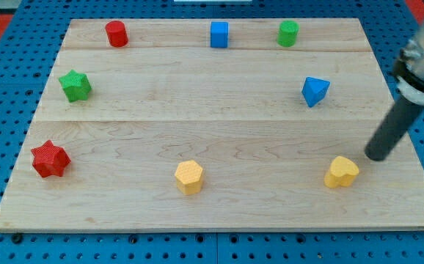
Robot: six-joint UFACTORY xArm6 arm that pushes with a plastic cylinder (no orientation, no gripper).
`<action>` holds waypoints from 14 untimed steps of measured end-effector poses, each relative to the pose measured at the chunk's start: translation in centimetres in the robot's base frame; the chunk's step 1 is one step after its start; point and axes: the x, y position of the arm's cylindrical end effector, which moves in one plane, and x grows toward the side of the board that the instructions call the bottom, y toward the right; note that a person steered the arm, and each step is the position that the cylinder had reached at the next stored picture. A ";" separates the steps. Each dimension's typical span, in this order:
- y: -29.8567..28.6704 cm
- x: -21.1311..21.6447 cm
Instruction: Point your arm at bottom center
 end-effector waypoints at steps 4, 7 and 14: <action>5.0 -11.5; 0.5 -16.4; 2.9 11.4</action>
